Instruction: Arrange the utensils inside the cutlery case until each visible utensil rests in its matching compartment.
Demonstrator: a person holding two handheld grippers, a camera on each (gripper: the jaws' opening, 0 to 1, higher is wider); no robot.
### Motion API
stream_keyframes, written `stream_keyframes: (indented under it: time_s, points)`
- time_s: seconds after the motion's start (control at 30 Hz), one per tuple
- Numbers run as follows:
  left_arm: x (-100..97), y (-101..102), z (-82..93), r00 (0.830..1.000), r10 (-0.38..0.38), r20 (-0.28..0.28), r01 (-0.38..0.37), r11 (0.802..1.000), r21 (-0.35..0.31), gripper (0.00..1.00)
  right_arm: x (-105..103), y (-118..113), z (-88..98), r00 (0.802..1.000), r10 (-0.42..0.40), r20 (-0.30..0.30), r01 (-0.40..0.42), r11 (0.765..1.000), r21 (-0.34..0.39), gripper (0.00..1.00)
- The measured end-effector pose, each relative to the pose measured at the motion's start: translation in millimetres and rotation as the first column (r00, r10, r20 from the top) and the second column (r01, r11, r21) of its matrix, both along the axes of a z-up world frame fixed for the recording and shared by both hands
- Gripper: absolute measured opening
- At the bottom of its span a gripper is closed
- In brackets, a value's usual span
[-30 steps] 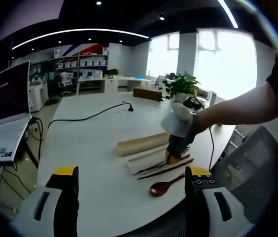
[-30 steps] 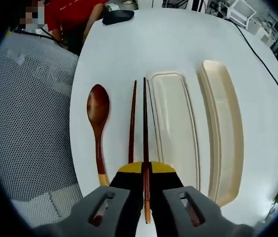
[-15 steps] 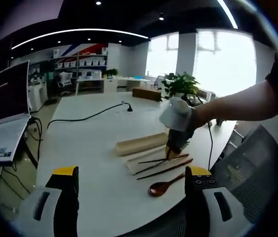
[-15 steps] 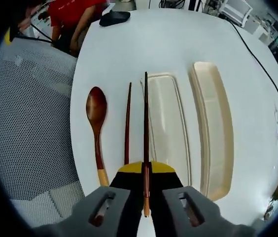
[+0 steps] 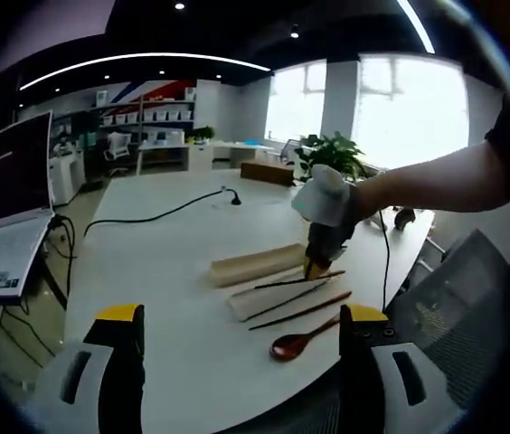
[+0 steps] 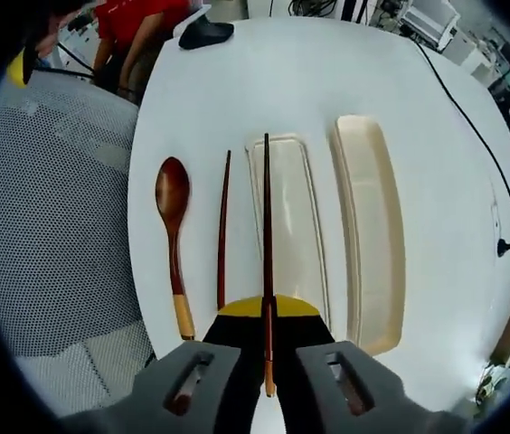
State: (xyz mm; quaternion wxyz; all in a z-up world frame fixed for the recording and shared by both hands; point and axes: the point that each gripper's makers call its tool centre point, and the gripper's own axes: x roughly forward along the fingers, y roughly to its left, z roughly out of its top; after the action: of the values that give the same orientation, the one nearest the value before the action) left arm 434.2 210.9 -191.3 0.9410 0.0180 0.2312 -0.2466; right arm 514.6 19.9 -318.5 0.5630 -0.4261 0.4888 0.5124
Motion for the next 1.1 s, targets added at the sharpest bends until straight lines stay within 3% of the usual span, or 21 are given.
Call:
stream_keyframes:
  time_s: [0.4, 1.1]
  points:
    - [0.3, 0.1, -0.3, 1.000, 0.001, -0.001, -0.001, 1.000, 0.006, 0.92, 23.5, -1.8, 13.2, 0.999, 0.014, 0.051, -0.013, 1.000, -0.020, 0.00]
    - [0.8, 2.9, -0.9, 1.000, 0.014, -0.001, -0.014, 1.000, 0.012, 0.91, 62.8, 17.5, 28.1, 0.993, 0.055, 0.100, -0.051, 0.998, -0.037, 0.00]
